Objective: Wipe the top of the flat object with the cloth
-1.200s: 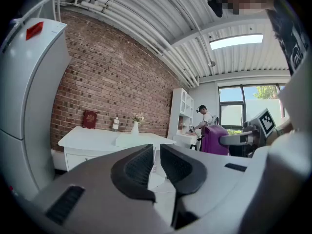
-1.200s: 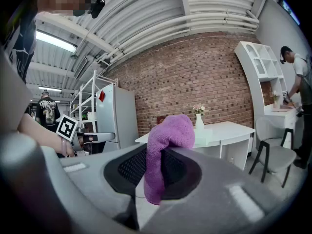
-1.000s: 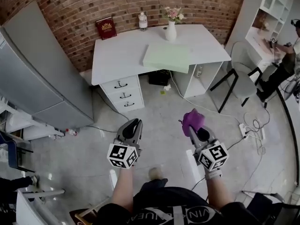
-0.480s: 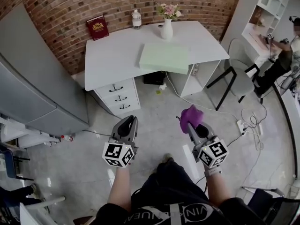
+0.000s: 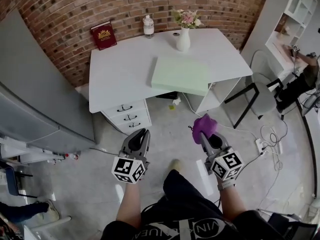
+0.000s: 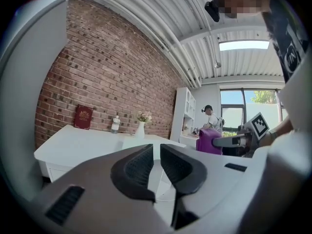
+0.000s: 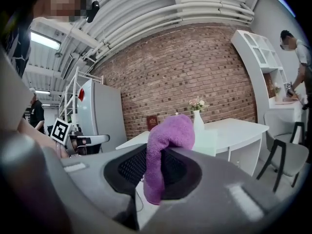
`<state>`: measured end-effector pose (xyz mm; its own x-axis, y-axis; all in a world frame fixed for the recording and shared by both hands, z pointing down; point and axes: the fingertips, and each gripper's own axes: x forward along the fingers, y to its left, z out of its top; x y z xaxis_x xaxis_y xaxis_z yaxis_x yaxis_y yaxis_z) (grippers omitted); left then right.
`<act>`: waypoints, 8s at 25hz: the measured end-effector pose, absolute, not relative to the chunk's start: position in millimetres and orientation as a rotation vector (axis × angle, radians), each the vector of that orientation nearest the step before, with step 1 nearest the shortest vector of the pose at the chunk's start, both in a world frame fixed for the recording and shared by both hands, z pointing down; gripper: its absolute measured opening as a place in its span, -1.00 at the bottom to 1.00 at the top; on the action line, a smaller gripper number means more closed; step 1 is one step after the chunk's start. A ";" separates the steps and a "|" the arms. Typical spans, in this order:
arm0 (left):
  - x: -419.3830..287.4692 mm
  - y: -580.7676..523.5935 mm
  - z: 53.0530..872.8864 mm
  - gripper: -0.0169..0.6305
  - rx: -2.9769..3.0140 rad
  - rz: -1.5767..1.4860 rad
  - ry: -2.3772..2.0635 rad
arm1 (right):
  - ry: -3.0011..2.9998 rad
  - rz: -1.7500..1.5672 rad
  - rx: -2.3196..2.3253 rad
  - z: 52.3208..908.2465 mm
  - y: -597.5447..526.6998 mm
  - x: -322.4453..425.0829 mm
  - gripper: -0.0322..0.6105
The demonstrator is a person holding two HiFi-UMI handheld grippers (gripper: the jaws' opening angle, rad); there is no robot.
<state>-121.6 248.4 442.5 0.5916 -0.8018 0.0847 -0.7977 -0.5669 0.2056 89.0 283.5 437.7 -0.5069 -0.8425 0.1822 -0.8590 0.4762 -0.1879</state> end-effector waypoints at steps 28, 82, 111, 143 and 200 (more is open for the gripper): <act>-82.3 9.1 473.7 -0.84 2.640 0.071 -1.139 | -2.663 0.557 1.452 445.9 67.3 88.1 -0.72; -48.3 -175.8 570.9 -0.60 2.512 0.709 -0.678 | -1.880 0.820 1.182 552.1 -206.2 125.1 -0.72; -44.5 -189.9 535.5 -0.70 2.616 0.556 -0.709 | -1.515 0.450 1.583 504.2 -158.1 280.2 -0.72; -59.7 -184.9 544.3 -0.70 2.580 0.697 -0.667 | -2.045 0.999 1.058 549.0 -134.1 36.3 -0.72; -38.4 -172.2 568.9 -0.82 2.573 0.890 -0.684 | -2.055 1.008 1.111 545.3 -55.6 31.7 -0.72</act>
<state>-38.4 -172.2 568.9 0.6891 -0.3299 0.6452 -0.5383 -0.8291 0.1510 31.7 -55.6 545.3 -0.4787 -0.4217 0.7700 -0.8670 0.3651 -0.3391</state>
